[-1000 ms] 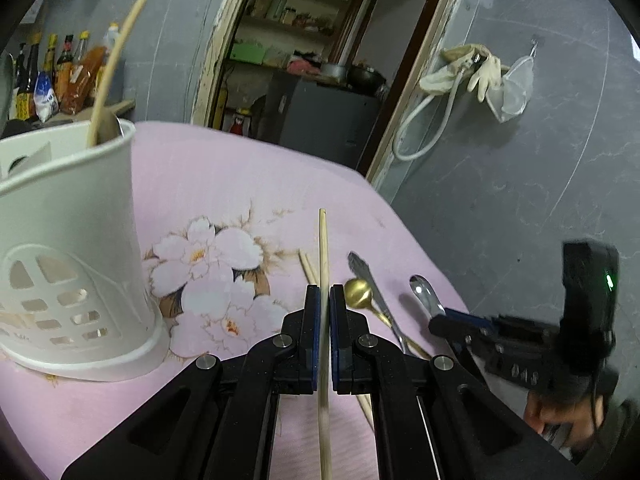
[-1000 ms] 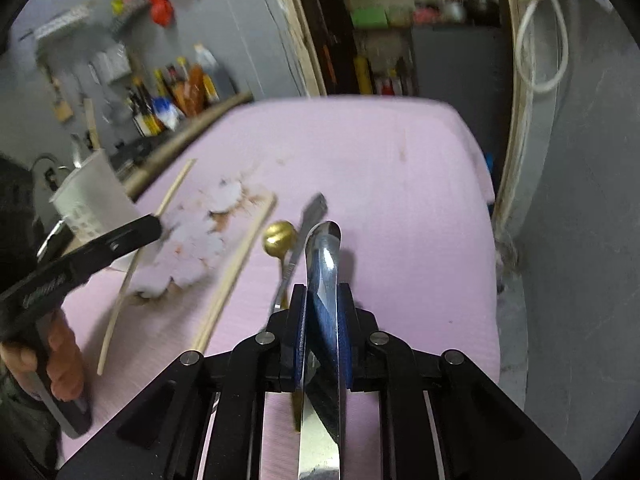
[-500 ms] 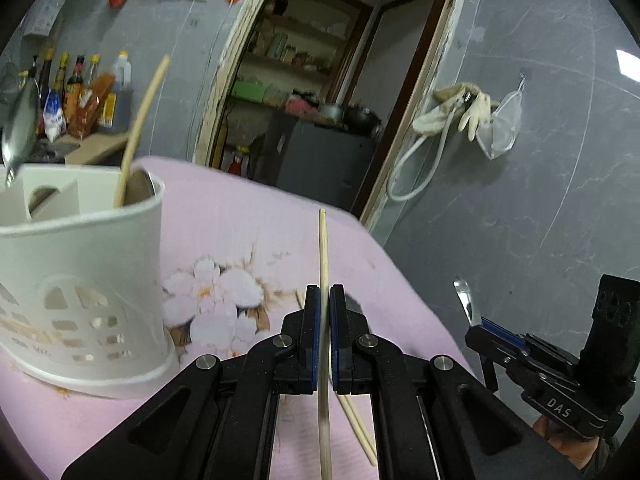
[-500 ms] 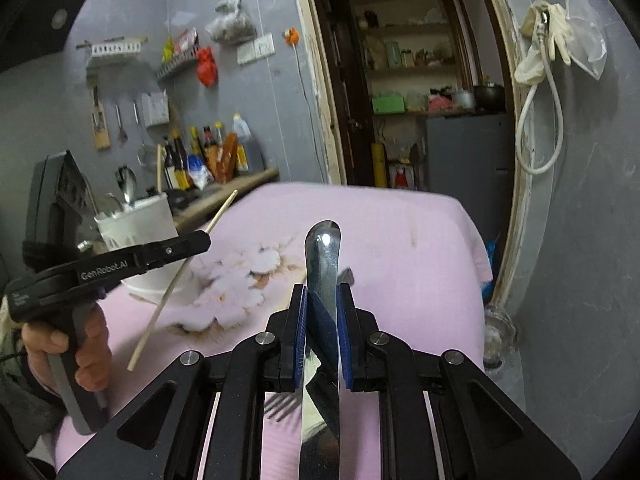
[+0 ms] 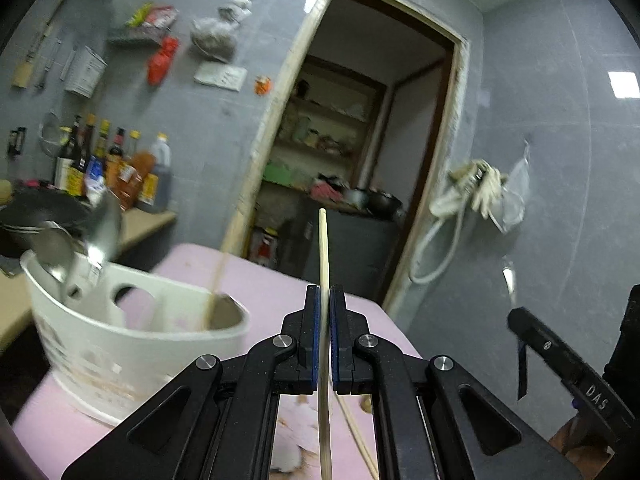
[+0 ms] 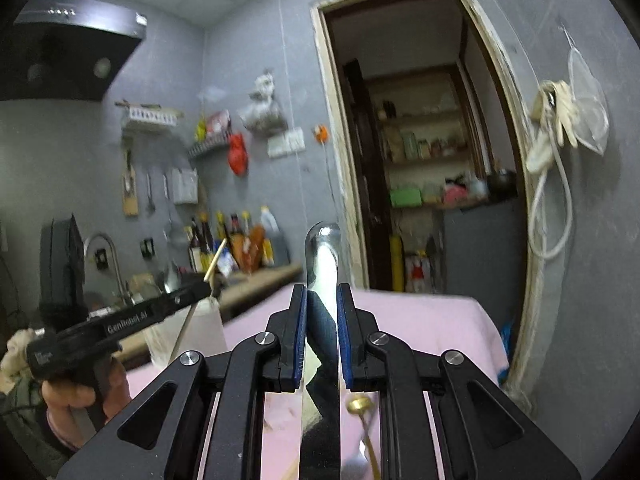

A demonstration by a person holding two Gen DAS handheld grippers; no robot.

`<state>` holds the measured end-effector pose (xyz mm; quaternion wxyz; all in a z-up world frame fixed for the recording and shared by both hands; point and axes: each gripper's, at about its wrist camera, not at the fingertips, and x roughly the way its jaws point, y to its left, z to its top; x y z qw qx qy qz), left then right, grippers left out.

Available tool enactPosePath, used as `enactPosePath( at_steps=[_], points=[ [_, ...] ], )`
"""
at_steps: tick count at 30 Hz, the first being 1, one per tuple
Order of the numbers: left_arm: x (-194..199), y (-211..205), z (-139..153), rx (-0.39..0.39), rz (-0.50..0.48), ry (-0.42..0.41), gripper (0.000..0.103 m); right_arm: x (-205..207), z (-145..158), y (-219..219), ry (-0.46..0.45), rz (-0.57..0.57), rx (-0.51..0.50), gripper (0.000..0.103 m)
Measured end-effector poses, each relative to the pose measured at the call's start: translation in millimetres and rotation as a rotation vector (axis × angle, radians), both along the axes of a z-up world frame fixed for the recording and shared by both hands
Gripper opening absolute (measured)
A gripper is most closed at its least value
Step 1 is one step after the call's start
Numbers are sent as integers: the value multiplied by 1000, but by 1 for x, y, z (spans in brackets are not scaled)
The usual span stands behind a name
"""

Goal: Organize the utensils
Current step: 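Carry the chopstick and knife up toward the white caddy with both tools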

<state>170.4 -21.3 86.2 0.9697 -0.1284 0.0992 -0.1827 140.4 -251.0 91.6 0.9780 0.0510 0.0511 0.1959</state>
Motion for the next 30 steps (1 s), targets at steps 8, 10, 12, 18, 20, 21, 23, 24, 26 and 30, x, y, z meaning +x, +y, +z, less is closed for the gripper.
enactPosePath(
  at_steps=[8, 10, 12, 18, 20, 21, 23, 24, 26, 30],
  points=[
    [-3, 64, 39, 0, 109, -81, 3, 31, 34, 32, -58, 118, 134, 12],
    [-1, 84, 46, -13, 144, -102, 3, 43, 40, 48, -65, 155, 169, 12],
    [2, 106, 52, -32, 185, -123, 3, 52, 43, 63, -67, 190, 198, 12],
    [23, 166, 52, -147, 256, -127, 3, 76, 44, 108, -80, 238, 246, 12],
    [29, 177, 50, -173, 272, -132, 3, 82, 41, 119, -97, 237, 250, 12],
    [32, 182, 48, -180, 280, -139, 3, 85, 39, 124, -106, 229, 251, 12],
    [38, 189, 44, -187, 300, -151, 3, 89, 34, 128, -123, 214, 255, 12],
    [39, 192, 42, -190, 309, -157, 3, 92, 32, 130, -127, 208, 259, 12],
    [42, 194, 38, -200, 336, -173, 3, 99, 27, 134, -134, 192, 271, 12],
    [48, 192, 33, -208, 377, -195, 3, 110, 19, 140, -127, 172, 289, 12]
  ],
)
